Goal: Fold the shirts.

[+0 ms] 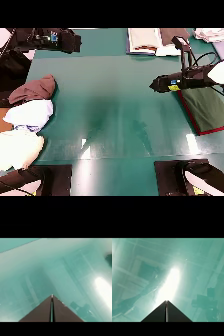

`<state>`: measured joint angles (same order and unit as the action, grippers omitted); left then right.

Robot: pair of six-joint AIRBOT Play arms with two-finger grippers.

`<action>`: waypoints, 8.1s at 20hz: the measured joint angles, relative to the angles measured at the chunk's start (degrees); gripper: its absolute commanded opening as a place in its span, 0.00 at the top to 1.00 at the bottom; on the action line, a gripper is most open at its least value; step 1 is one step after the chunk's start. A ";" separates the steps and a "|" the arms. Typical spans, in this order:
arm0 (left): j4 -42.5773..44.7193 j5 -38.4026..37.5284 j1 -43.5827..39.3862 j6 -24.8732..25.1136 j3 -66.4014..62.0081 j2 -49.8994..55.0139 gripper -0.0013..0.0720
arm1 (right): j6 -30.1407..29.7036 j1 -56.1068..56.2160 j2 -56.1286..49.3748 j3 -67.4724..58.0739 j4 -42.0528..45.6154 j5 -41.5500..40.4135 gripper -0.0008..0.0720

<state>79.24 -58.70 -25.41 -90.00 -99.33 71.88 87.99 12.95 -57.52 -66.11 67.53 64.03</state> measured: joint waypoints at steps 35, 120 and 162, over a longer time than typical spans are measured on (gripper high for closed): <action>19.08 5.40 30.03 -6.93 21.29 18.36 0.70 | 0.02 0.00 0.00 0.02 -0.07 0.46 0.96; -5.77 3.39 15.96 6.49 9.33 11.89 0.95 | -7.58 -8.85 -28.15 5.90 -9.86 -3.32 0.96; 7.65 -6.27 18.01 3.28 -1.01 19.96 0.26 | -3.85 -18.88 -33.16 -29.18 2.12 19.21 0.42</action>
<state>86.89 -64.97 -7.40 -86.72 -100.33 91.83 84.14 -5.93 -90.67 -95.29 69.65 83.24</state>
